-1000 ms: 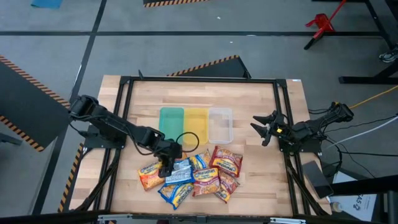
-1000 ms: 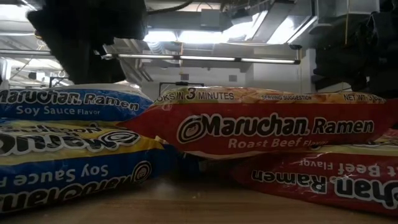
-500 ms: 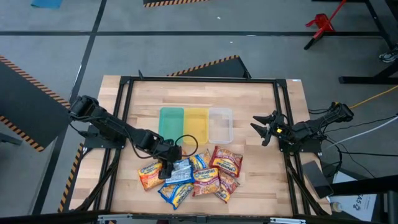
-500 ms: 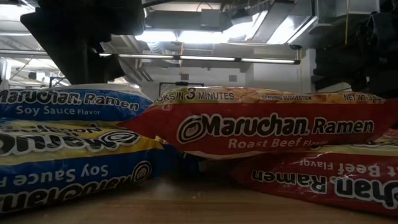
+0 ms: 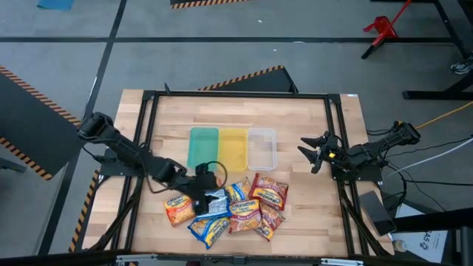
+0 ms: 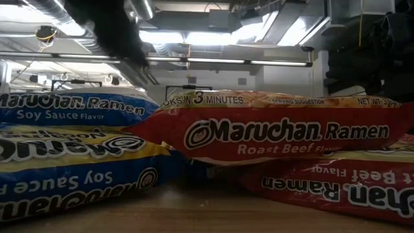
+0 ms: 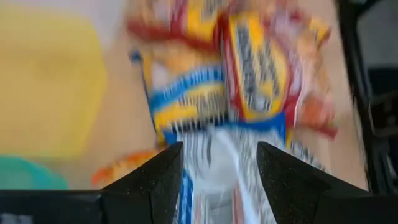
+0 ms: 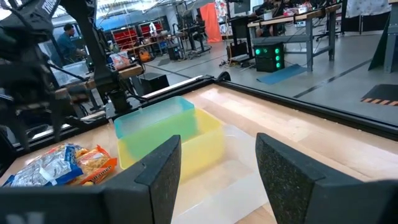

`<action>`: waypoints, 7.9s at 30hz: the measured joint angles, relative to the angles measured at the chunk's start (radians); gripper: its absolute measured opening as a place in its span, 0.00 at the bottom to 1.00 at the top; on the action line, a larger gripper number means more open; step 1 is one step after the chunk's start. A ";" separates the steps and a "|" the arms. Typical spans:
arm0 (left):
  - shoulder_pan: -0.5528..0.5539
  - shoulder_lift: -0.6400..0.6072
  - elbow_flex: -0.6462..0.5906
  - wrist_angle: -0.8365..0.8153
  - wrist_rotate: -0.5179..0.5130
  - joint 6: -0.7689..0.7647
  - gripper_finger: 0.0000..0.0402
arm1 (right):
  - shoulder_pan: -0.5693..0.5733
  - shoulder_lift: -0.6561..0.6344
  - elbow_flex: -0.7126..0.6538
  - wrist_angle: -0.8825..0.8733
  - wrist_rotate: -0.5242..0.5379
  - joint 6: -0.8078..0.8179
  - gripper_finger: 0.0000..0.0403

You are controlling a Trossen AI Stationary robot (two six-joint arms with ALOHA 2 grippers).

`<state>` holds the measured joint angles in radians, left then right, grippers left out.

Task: Sort Maruchan noodles
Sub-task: Put the blue bag into the green bin

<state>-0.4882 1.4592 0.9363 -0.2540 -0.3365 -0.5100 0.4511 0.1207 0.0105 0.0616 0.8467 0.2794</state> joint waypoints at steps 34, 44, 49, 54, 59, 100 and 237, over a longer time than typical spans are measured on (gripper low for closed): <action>-0.020 -0.050 0.000 0.049 -0.090 0.108 0.59 | 0.000 0.000 -0.002 0.007 0.062 0.091 0.52; 0.086 -0.023 -0.015 -0.106 0.206 0.145 0.71 | 0.000 0.000 -0.002 0.003 -0.001 0.157 0.75; 0.023 -0.015 -0.040 -0.018 0.076 0.107 0.72 | 0.000 0.001 -0.001 0.001 0.006 0.134 0.79; -0.129 -0.010 -0.041 0.026 -0.183 0.058 0.70 | 0.000 0.002 -0.001 0.001 0.006 0.134 0.80; -0.258 0.086 -0.041 0.142 -0.389 -0.011 0.69 | 0.000 0.002 -0.001 0.000 0.006 0.133 0.80; -0.299 0.351 -0.039 0.170 -0.512 -0.329 0.20 | 0.000 0.002 0.000 0.001 -0.026 0.134 0.80; -0.390 0.178 0.040 0.120 -0.173 -0.553 0.44 | 0.000 0.002 0.000 -0.001 -0.002 0.052 0.80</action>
<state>-0.8784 1.6375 0.9760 -0.1344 -0.5092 -1.0630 0.4511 0.1226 0.0101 0.0607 0.8448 0.3313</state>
